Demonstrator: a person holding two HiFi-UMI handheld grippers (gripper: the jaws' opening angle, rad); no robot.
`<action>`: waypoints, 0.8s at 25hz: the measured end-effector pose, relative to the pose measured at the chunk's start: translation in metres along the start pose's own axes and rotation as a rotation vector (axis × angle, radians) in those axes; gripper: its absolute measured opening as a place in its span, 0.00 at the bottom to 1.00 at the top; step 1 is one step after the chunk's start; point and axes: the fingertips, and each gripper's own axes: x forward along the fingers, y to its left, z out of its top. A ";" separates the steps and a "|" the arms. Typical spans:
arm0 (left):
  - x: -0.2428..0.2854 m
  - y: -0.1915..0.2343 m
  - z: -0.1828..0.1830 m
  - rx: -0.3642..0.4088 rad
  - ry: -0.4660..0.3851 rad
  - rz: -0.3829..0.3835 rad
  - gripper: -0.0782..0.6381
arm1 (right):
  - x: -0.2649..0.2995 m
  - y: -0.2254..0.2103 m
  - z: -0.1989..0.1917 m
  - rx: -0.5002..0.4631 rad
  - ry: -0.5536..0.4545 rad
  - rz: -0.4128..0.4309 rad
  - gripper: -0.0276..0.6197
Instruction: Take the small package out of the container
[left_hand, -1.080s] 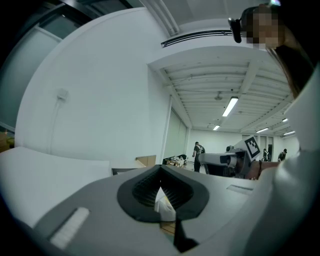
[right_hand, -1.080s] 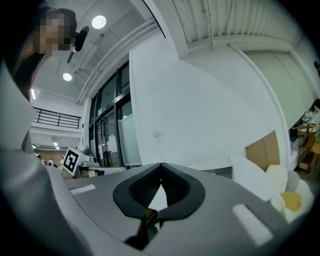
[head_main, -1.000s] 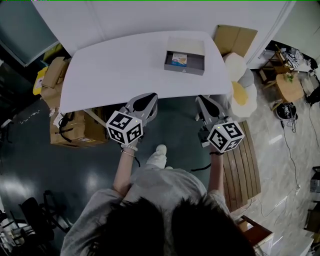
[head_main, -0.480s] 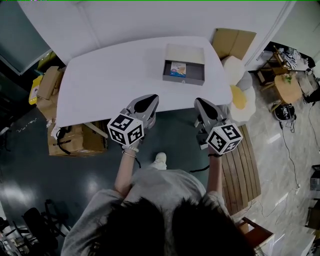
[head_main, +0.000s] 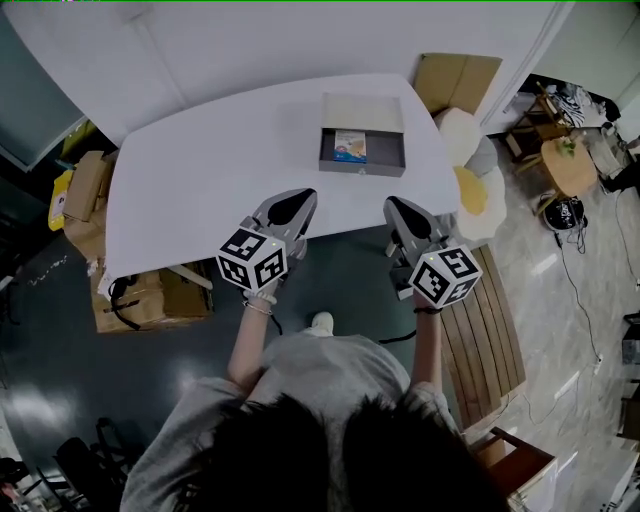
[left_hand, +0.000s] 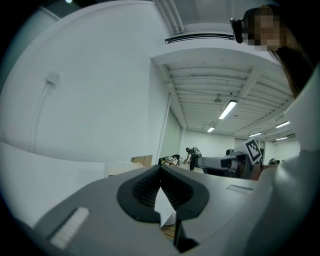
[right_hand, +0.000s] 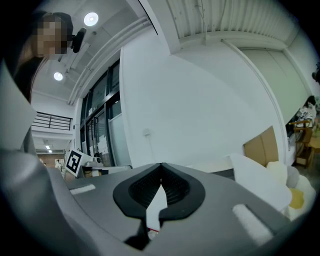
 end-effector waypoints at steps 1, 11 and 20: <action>0.001 0.003 -0.001 -0.001 0.004 -0.004 0.10 | 0.002 -0.001 -0.001 0.002 -0.002 -0.006 0.06; 0.014 0.015 0.001 -0.002 0.008 -0.040 0.10 | 0.016 -0.008 0.001 0.003 -0.014 -0.036 0.06; 0.024 0.021 -0.007 -0.030 0.027 -0.039 0.10 | 0.023 -0.019 -0.003 0.026 0.007 -0.043 0.06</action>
